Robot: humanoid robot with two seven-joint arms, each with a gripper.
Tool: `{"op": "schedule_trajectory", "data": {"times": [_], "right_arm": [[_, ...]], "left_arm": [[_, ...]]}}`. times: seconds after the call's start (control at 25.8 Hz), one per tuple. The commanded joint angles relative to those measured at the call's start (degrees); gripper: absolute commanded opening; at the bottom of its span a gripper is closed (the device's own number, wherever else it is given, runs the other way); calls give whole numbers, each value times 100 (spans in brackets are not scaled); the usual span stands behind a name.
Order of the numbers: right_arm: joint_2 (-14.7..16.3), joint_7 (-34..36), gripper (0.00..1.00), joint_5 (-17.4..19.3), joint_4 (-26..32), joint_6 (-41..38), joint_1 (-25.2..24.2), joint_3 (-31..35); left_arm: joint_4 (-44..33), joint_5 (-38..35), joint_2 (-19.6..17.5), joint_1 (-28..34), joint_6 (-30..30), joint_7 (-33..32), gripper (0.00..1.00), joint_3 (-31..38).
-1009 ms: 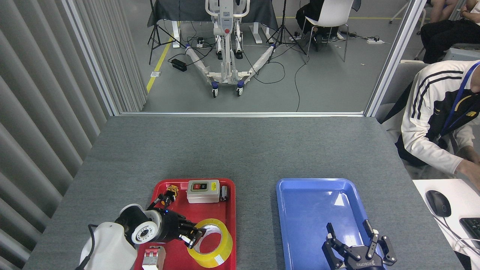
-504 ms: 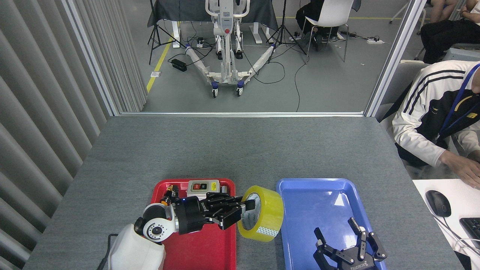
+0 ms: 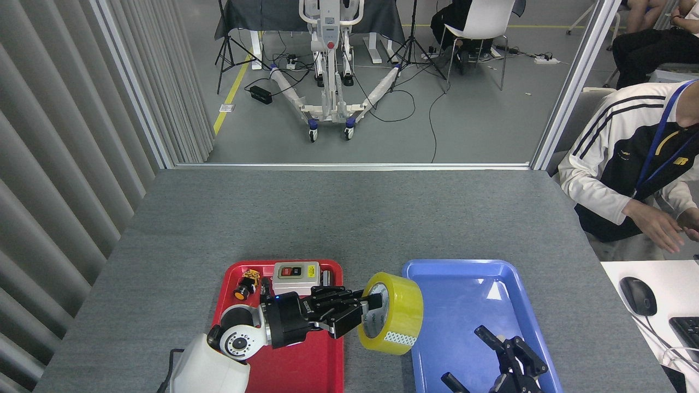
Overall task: Place and move tape with both arms
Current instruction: 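Lift the tape roll and carry it toward the blue tray, then lower the tape into the blue tray and release it from the left gripper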
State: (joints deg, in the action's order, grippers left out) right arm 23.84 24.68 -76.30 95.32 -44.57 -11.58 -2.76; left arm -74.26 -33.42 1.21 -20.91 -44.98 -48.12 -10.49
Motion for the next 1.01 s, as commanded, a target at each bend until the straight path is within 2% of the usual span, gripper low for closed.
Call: {"op": "schedule_trajectory", "data": {"times": [0.0,0.12,0.27,0.58,0.7,0.81,0.89,0.97], "right_arm": [[-38,-16,100,-34,57,-43,68,-207],[-117,-16,100,-201,48,-43,95,-515],[-372,-43,100,-482,31,-43,191,-770],[-460,-43,98,-509,-154,45,191,-1007],[-504,-43,82,-509,-154,45,200,-1025],[-495,-43,59,-527,-154,36,200,-1060],[-477,-51,35,-553,-180,-25,200,-1077],[-451,-51,18,-553,-259,-43,165,-1077]], "left_arm": [[60,-68,-7,43,-2,-4,0,-15],[-19,-86,29,193,-2,-4,0,-146],[-133,-77,2,193,-2,-4,0,-155],[-212,-86,29,202,-2,-4,0,-313],[-212,-95,37,202,-2,-4,0,-357],[-230,-104,46,202,-2,-4,0,-559],[-221,-112,55,202,-2,-4,0,-595],[-221,-112,72,193,-2,-13,0,-595]]}}
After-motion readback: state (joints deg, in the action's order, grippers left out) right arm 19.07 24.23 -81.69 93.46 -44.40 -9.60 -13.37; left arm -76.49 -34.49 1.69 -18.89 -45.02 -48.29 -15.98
